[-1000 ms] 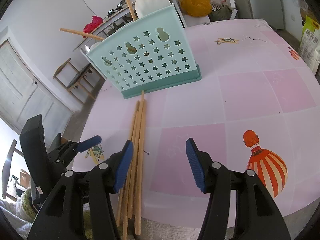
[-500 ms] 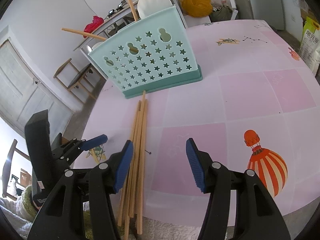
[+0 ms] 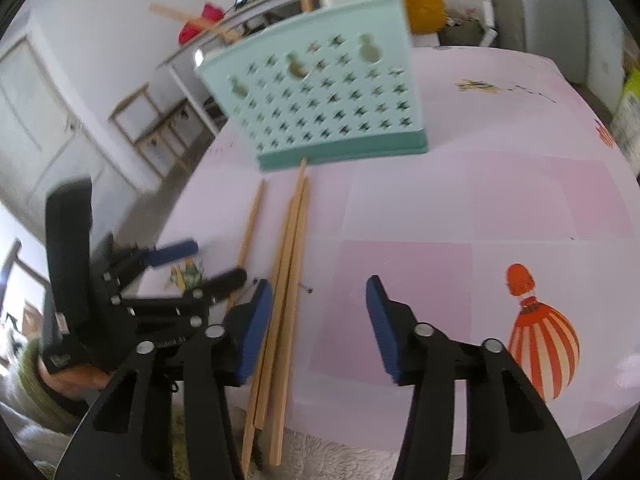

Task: Organize utensils
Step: 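Move both open tools down to the wooden chopsticks on the table, then close the right tool on a chopstick while the left tool closes on another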

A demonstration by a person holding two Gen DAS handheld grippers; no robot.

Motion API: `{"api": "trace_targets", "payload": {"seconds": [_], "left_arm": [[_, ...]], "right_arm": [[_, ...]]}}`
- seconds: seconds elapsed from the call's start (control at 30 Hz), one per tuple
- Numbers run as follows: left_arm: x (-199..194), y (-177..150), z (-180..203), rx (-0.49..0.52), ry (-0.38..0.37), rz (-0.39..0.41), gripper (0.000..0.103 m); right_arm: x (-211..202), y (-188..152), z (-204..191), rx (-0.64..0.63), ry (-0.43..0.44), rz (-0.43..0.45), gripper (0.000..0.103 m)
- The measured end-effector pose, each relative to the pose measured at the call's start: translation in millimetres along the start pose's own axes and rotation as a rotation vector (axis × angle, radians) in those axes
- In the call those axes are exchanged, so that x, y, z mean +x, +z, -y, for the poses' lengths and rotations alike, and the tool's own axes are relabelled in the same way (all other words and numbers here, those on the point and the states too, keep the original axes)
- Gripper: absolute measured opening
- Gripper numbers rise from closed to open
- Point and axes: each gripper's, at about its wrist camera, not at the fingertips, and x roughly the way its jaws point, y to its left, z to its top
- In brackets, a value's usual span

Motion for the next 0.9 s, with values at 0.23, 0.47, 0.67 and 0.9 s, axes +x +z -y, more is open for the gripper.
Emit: {"api": "trace_targets", "payload": {"seconds": [0.23,0.47,0.67,0.9], "left_arm": [[-2.9,-1.2,-12.0,-0.013,0.007,0.000,0.074],[-4.0,-1.4,-17.7,-0.023,0.011,0.003,0.074],[-5.9,-1.1,-20.3,-0.024,0.012,0.011,0.074],[-7.5,-1.4,-25.0,-0.037,0.017,0.015,0.074]], "right_arm": [[16.1,-7.6,-19.8,-0.107,-0.028,-0.068,0.025],[24.2,-11.0,-31.0,-0.163,-0.060,-0.092,0.015],[28.0,-7.7,-29.9,-0.161,-0.079,-0.109,0.010],[31.7,-3.6,-31.0,-0.156,-0.132,-0.102,0.007]]}}
